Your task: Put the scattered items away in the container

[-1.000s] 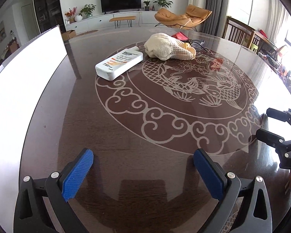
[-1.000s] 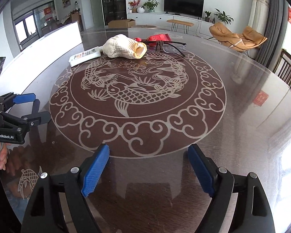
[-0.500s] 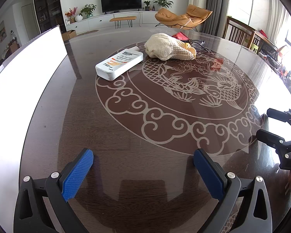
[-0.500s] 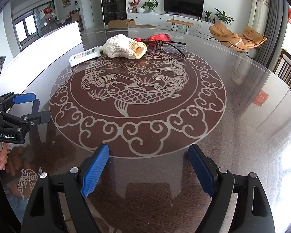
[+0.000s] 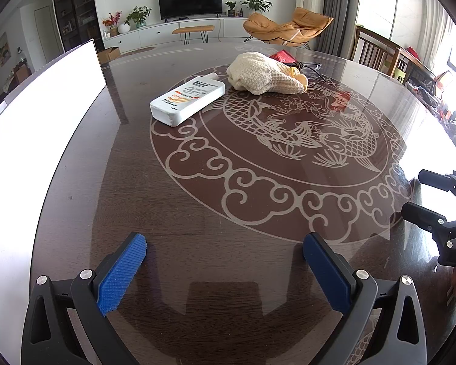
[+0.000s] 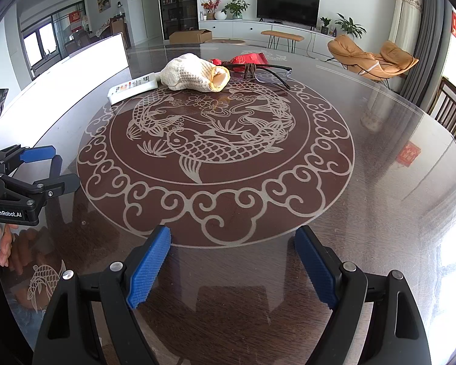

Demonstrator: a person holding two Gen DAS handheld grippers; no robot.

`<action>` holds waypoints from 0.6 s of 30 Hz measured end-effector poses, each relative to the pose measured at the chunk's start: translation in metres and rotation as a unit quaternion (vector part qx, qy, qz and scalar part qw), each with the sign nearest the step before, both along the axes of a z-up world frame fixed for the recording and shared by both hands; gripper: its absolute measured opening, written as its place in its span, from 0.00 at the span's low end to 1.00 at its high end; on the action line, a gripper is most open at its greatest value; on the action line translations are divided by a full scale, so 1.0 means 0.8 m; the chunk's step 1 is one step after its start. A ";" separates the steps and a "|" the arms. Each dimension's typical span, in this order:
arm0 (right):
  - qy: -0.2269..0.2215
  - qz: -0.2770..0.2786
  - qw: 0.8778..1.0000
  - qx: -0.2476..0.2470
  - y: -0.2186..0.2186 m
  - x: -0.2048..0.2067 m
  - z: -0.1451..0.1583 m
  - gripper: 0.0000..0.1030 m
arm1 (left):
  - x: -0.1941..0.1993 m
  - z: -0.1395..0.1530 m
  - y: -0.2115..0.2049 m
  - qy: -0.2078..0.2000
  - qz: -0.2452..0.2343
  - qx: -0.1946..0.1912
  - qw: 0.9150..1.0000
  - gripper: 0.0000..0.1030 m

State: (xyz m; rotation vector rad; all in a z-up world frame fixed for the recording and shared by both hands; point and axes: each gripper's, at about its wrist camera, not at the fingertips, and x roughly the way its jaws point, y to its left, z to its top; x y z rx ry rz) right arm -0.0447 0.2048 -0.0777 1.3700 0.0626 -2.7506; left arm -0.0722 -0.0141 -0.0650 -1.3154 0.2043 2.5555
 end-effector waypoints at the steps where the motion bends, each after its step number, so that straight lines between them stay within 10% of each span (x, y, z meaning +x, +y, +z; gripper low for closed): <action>1: 0.000 0.000 1.000 0.000 0.000 0.000 0.000 0.82 | 0.000 0.000 0.000 0.000 0.000 0.000 1.000 1.00; 18: 0.000 0.000 1.000 0.000 0.000 0.000 0.000 0.82 | 0.003 0.002 0.000 -0.004 0.009 0.001 1.000 1.00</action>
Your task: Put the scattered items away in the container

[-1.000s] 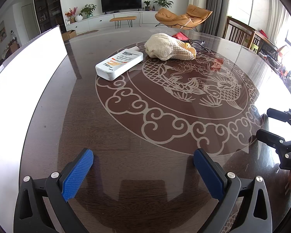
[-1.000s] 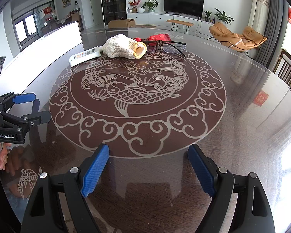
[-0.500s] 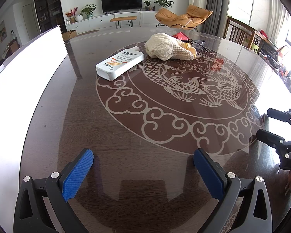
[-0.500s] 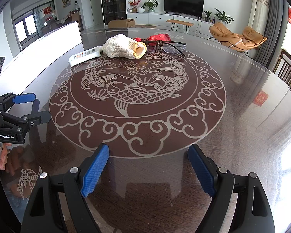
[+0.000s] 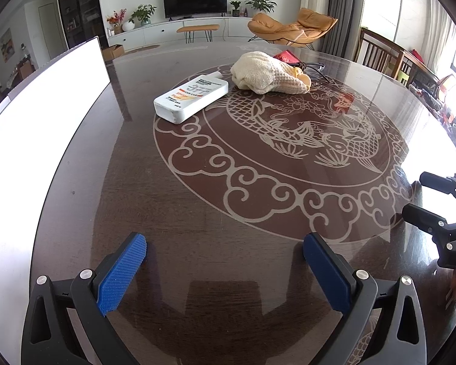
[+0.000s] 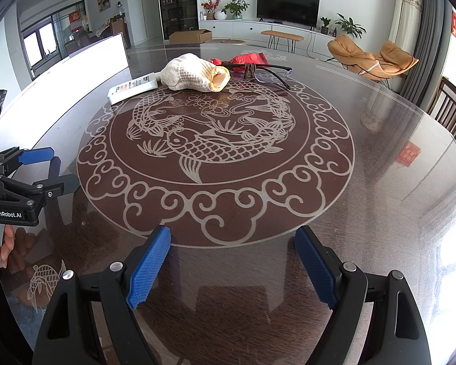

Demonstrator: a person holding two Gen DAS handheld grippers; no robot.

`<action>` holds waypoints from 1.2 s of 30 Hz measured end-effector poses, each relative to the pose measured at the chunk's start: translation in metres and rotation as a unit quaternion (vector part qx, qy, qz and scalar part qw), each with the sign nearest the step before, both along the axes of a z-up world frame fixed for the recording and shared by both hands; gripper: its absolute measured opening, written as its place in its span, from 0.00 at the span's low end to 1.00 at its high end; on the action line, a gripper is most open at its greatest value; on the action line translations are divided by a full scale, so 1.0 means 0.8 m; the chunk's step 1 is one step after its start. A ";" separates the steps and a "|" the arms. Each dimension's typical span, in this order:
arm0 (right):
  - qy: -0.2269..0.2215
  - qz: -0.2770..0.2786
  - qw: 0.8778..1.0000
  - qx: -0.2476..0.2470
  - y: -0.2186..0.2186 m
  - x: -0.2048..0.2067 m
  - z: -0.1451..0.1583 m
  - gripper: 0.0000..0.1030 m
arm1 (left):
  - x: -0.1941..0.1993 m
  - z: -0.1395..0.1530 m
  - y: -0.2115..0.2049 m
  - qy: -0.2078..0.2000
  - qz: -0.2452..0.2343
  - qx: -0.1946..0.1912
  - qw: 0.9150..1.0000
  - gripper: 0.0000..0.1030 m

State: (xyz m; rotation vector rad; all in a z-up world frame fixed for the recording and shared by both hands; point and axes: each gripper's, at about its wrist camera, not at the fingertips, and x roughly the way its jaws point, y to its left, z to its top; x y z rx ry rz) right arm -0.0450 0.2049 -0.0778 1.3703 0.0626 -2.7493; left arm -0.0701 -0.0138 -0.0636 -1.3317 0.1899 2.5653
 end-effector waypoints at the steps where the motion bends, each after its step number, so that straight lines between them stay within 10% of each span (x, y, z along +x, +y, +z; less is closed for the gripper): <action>1: 0.000 0.000 1.000 0.000 0.000 0.000 0.000 0.82 | -0.001 0.000 0.000 -0.003 -0.005 -0.001 1.000 1.00; 20: 0.000 0.000 1.000 0.000 0.000 0.000 0.000 0.82 | -0.155 0.003 -0.024 -0.016 -0.112 -0.006 0.994 1.00; 36: 0.000 0.001 1.000 0.000 0.000 0.000 0.000 0.82 | -0.226 0.006 0.001 -0.010 -0.077 -0.007 0.997 0.98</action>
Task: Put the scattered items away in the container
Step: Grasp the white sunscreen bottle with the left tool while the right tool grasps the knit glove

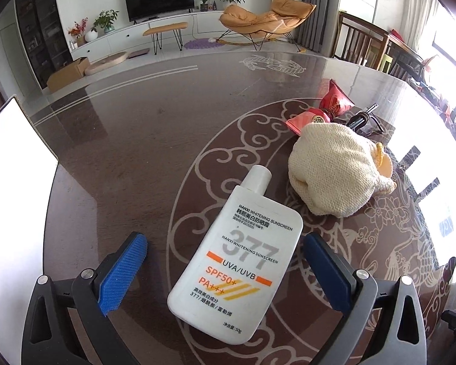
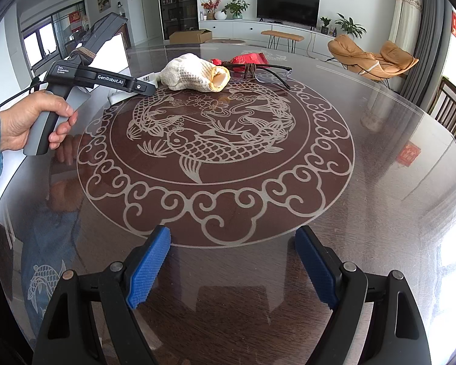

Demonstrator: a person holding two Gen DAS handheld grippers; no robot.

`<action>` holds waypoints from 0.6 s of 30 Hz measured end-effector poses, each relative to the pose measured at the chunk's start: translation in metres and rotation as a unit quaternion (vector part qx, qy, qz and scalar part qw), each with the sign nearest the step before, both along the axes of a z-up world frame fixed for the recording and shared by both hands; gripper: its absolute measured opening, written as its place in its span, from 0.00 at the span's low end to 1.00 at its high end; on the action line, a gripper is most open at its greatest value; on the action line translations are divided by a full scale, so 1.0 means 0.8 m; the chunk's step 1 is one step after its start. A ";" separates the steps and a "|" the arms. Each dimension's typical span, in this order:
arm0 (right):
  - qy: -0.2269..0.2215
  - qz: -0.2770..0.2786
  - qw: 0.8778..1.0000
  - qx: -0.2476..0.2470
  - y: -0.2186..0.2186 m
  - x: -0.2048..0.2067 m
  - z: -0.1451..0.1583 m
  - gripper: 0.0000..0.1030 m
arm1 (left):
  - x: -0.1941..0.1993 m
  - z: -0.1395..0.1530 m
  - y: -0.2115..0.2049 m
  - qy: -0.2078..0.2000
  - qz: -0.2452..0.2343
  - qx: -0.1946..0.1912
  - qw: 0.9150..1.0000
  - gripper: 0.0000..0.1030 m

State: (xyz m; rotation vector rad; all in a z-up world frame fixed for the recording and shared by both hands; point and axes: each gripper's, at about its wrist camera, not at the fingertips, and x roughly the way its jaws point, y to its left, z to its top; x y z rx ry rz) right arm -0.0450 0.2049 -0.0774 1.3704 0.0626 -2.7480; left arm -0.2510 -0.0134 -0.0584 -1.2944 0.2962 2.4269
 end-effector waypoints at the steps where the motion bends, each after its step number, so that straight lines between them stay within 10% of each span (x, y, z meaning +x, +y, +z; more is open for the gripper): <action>1: 0.000 0.000 1.000 0.000 0.000 0.000 0.000 0.82 | 0.005 0.002 -0.002 0.008 0.004 0.003 1.000 0.85; 5: 0.000 0.000 1.000 0.000 0.000 0.000 0.000 0.82 | 0.029 0.009 -0.012 0.021 0.031 0.008 0.999 0.50; 11: -0.002 0.021 1.000 -0.020 0.001 -0.010 0.002 0.84 | 0.118 0.008 -0.052 0.006 0.065 0.004 0.998 0.50; 18: 0.077 0.108 0.989 -0.066 -0.030 -0.153 0.060 0.83 | 0.169 0.007 -0.067 0.002 0.070 0.003 0.998 0.50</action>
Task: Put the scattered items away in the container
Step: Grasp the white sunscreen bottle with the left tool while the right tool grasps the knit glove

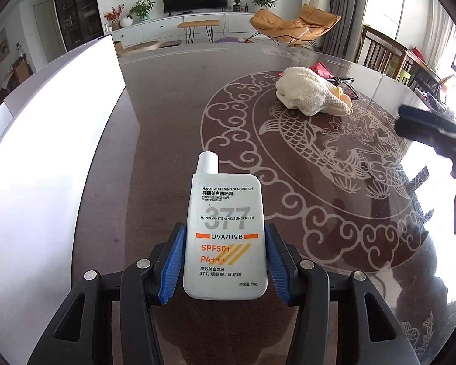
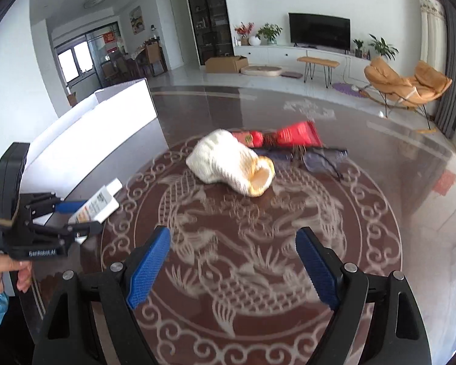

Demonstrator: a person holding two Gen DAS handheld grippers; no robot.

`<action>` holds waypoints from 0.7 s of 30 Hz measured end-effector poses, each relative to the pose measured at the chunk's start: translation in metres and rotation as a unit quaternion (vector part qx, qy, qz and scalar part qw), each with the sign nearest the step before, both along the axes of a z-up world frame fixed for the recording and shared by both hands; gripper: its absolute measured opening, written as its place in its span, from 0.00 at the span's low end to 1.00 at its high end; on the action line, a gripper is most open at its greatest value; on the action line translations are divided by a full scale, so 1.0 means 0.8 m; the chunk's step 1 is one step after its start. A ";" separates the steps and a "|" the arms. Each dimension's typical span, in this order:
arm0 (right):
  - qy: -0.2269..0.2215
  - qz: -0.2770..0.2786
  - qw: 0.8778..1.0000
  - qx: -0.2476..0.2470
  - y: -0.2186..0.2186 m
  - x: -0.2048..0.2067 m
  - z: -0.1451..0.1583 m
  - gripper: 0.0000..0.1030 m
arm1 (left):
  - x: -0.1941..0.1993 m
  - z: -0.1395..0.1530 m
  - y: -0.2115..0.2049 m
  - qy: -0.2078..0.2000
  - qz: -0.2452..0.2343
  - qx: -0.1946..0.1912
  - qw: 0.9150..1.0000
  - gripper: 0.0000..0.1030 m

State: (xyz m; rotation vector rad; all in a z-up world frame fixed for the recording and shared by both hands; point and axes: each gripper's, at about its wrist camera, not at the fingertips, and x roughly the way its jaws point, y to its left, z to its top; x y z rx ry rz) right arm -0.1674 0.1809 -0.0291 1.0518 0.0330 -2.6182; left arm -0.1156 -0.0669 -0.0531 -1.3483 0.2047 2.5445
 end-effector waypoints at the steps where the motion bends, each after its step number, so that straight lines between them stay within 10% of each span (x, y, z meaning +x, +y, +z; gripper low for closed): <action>1: 0.000 0.030 1.000 0.004 -0.011 -0.025 0.002 0.83 | 0.000 -0.001 -0.002 0.003 0.000 0.003 1.000 0.50; 8: -0.080 0.096 0.981 0.146 -0.076 -0.124 -0.042 0.81 | -0.011 -0.001 0.007 0.018 -0.003 0.008 1.000 0.50; 10: -0.098 0.084 0.985 0.118 -0.073 -0.121 -0.043 0.60 | -0.013 -0.002 0.009 0.025 0.000 0.009 1.000 0.51; 12: -0.108 0.072 0.989 0.075 -0.062 -0.102 -0.037 0.31 | -0.013 -0.002 0.011 0.025 0.000 0.007 1.000 0.51; 21: -0.093 0.019 0.994 0.051 0.012 0.114 -0.035 0.33 | -0.001 -0.002 0.016 0.014 0.001 0.008 1.000 0.51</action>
